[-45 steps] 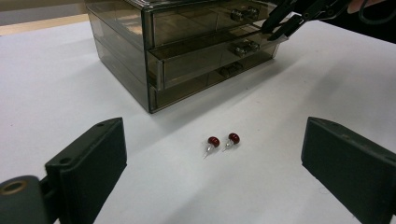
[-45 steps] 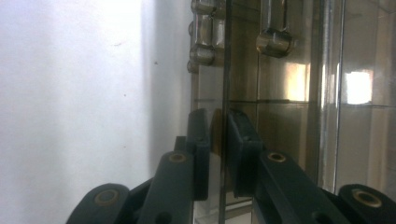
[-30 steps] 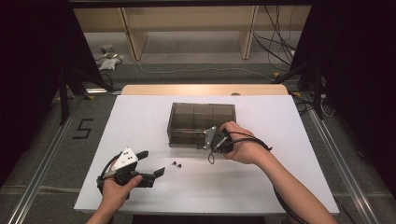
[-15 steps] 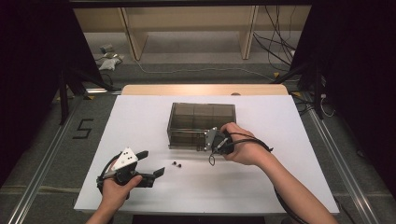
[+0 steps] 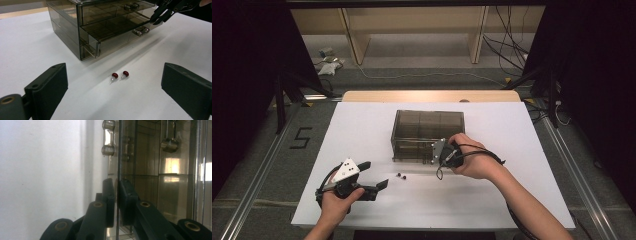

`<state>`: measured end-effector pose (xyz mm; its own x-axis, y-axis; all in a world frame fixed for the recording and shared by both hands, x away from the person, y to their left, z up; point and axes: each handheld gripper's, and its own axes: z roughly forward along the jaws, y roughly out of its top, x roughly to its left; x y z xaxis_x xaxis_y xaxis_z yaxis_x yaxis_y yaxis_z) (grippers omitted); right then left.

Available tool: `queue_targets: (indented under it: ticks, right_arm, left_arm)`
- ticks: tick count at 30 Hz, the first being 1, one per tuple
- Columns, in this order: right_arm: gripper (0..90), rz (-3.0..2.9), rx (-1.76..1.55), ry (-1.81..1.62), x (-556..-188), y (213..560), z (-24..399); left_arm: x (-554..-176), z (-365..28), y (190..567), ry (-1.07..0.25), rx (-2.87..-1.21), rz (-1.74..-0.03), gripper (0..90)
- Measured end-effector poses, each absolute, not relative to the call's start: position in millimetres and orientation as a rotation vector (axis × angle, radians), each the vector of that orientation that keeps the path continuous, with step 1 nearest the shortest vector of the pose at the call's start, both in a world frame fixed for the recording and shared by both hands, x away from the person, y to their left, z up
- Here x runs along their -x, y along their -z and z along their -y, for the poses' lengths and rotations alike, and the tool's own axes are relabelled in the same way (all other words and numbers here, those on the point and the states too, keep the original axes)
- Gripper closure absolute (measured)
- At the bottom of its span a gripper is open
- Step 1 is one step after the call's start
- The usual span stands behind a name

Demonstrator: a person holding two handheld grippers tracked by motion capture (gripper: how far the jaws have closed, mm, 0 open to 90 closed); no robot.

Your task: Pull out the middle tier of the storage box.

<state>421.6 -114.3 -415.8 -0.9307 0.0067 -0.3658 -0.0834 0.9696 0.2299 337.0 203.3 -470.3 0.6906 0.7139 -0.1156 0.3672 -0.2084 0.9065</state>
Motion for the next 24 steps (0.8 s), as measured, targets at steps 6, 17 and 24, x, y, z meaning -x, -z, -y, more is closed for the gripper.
queue_targets:
  ticks: [6,17,24]
  right_arm:
    - [84.5,-2.752,0.054,-0.345,-419.1,415.8,114.5]
    - [84.5,-2.760,0.055,-0.343,-414.0,415.2,115.3]
    - [84.5,-2.758,0.084,-0.338,-412.5,414.9,115.6]
  left_arm:
    - [-337.0,-203.3,470.4,-0.403,-1.823,-0.854,6.8]
    - [-337.0,-203.1,470.4,-0.404,-1.828,-0.853,6.9]
    - [-337.1,-203.0,470.7,-0.407,-1.830,-0.858,7.2]
